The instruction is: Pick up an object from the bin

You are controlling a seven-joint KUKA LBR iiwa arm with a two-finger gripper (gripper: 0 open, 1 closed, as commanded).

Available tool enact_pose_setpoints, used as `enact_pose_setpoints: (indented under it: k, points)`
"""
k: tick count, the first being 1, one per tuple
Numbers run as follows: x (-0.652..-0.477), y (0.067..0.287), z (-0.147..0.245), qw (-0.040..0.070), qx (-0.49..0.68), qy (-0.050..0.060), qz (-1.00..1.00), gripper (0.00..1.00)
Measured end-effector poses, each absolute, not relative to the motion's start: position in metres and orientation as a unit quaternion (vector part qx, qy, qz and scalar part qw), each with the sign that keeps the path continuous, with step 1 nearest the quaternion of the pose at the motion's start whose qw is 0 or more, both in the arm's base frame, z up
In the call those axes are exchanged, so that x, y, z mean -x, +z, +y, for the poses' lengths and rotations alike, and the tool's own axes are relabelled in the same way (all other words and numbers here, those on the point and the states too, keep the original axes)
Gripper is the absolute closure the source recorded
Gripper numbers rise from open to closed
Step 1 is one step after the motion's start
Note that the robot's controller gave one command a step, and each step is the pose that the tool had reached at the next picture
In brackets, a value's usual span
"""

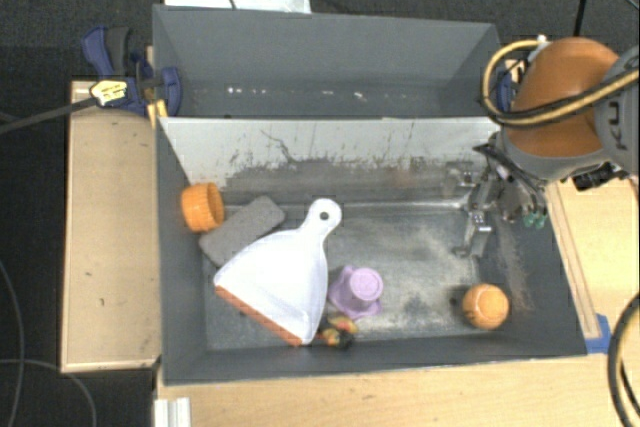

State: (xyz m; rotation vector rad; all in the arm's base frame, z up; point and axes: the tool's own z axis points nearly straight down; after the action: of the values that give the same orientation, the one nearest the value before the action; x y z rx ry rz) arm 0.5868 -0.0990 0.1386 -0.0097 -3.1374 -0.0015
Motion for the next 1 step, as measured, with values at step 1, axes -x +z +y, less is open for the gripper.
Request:
enact_pose_setpoints:
  k: [1]
  points:
    - [-0.5887,0.1434,-0.0987,-0.002,0.002,0.000,-1.000,0.00]
